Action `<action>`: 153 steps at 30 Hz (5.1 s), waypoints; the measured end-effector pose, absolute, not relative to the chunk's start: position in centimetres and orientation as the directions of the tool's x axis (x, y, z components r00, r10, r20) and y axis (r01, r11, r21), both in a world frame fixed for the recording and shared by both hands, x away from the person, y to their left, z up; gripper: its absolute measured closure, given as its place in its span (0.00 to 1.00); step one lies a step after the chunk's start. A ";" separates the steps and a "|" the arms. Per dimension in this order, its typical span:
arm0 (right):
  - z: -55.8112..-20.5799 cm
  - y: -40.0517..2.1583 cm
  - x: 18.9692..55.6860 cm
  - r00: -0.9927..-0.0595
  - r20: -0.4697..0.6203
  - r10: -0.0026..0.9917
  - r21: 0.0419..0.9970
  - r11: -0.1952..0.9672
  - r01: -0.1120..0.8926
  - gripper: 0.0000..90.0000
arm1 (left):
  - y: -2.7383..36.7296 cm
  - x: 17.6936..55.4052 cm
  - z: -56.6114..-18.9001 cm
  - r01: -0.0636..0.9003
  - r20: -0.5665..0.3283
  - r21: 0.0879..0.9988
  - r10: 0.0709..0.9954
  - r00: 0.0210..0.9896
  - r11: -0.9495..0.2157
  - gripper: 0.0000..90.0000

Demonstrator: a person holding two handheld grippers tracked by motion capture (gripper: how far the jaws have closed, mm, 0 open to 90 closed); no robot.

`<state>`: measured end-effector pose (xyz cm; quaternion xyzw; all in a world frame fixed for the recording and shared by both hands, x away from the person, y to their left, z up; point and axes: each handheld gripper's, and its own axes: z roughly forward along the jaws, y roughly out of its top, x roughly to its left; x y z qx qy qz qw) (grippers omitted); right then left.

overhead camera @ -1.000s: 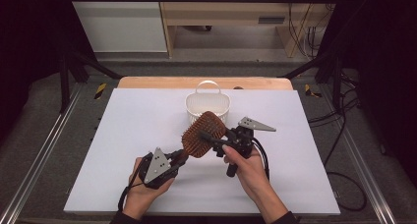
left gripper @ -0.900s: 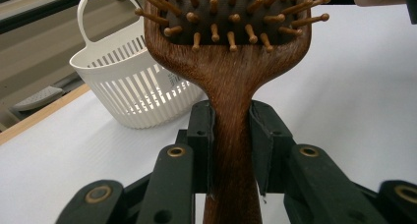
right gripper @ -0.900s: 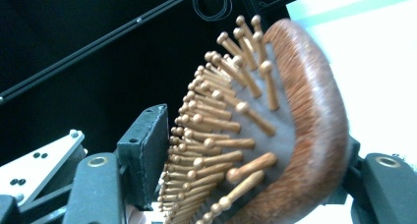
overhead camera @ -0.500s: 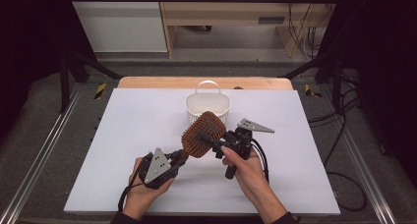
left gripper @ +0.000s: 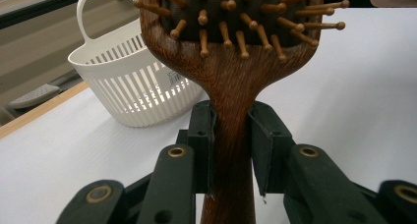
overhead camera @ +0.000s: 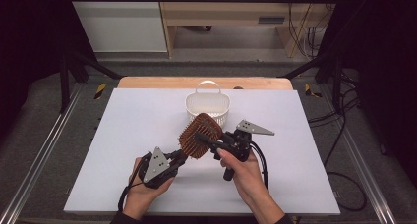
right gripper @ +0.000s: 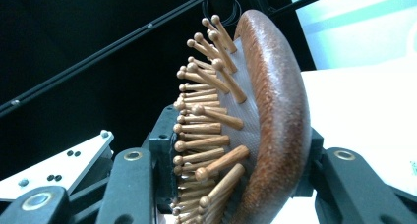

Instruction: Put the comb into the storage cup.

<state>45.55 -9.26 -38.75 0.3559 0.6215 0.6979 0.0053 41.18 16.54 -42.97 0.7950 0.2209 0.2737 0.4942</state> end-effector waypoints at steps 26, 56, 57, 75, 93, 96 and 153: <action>-37.3 -14.4 46.0 -0.646 0.481 0.593 0.877 -0.323 0.357 0.59 | 21.9 42.0 -42.4 0.167 0.051 0.967 0.787 0.615 -0.193 0.30; -31.3 -12.0 51.8 -0.594 0.513 0.620 0.858 -0.374 0.351 0.58 | 28.3 41.2 -44.0 0.211 -0.045 0.977 0.924 0.380 -0.039 0.06; -31.1 -11.9 52.1 -0.593 0.517 0.617 0.856 -0.381 0.349 0.58 | 28.3 41.1 -43.9 0.208 -0.033 0.977 0.928 0.370 -0.049 0.06; -29.8 -12.2 56.4 -0.542 0.534 0.649 0.845 -0.440 0.305 0.58 | 28.3 41.2 -44.0 0.216 -0.040 0.975 0.925 0.379 -0.046 0.06; -30.6 -12.8 57.1 -0.507 0.469 0.723 0.883 -0.378 0.278 0.58 | 28.3 41.2 -44.1 0.214 -0.038 0.976 0.925 0.379 -0.047 0.06; -30.8 -12.8 57.2 -0.506 0.471 0.723 0.882 -0.379 0.279 0.58 | 28.2 41.3 -44.1 0.215 -0.039 0.975 0.923 0.382 -0.048 0.06; -36.4 -13.1 59.2 -0.430 0.497 0.754 0.864 -0.384 0.326 0.57 | 27.8 41.3 -44.3 0.216 -0.028 0.974 0.910 0.413 -0.068 0.05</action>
